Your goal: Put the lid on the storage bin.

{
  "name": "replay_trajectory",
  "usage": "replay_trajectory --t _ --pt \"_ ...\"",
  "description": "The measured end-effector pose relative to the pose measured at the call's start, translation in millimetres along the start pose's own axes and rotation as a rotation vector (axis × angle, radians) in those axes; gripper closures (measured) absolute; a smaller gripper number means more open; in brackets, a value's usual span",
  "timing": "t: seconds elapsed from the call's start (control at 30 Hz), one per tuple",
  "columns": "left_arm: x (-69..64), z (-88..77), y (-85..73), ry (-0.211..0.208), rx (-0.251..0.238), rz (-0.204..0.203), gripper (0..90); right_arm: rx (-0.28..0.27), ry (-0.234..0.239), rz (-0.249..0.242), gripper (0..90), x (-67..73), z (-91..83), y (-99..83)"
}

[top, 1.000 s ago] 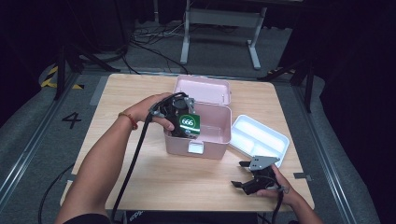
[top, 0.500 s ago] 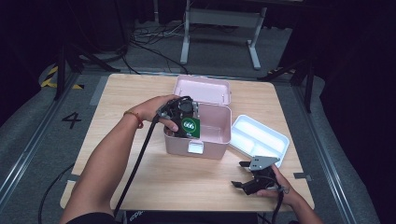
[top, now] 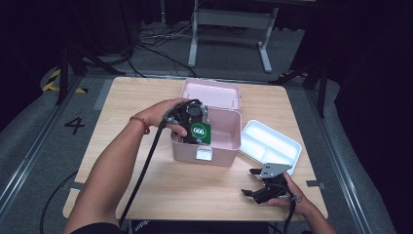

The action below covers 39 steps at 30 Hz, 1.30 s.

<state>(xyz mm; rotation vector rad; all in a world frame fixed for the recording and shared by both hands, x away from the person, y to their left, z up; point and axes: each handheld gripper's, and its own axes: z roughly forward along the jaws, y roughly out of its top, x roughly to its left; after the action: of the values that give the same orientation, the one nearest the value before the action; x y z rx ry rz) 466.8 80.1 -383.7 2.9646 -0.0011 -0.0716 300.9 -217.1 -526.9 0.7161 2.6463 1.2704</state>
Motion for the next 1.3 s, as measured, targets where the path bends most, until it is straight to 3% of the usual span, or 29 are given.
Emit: replay_trajectory --t 0.13,0.47,0.6,0.63,0.7,0.93,1.07,1.3 --pt "3.3 4.2 -0.8 -0.013 0.008 -0.013 15.2 0.000 0.000 0.000 17.0 0.0 0.0 0.0" --pt "3.3 11.3 5.7 0.006 0.040 -0.010 15.0 0.000 0.000 0.001 16.9 0.0 0.0 0.0" --pt "4.0 7.2 4.7 0.016 0.078 -0.005 15.3 0.000 0.000 0.001 17.0 0.1 0.0 0.0" --pt "3.4 0.7 5.9 0.020 0.061 -0.005 20.7 0.000 0.000 0.001 16.9 0.0 0.0 0.0" --pt "2.0 -4.2 7.2 0.038 0.040 -0.008 19.7 0.000 0.000 0.001 16.9 0.0 0.0 0.0" --pt "-1.5 -10.8 8.8 0.048 0.063 0.003 20.2 0.000 -0.001 0.001 16.9 0.1 0.0 0.0" --pt "-4.2 -21.5 2.9 0.066 0.017 -0.012 19.9 0.000 -0.001 0.001 16.9 0.2 0.0 0.0" --pt "-22.3 -54.7 -22.3 0.155 -0.097 -0.050 20.8 0.005 0.003 -0.005 16.9 -0.3 -0.5 0.2"
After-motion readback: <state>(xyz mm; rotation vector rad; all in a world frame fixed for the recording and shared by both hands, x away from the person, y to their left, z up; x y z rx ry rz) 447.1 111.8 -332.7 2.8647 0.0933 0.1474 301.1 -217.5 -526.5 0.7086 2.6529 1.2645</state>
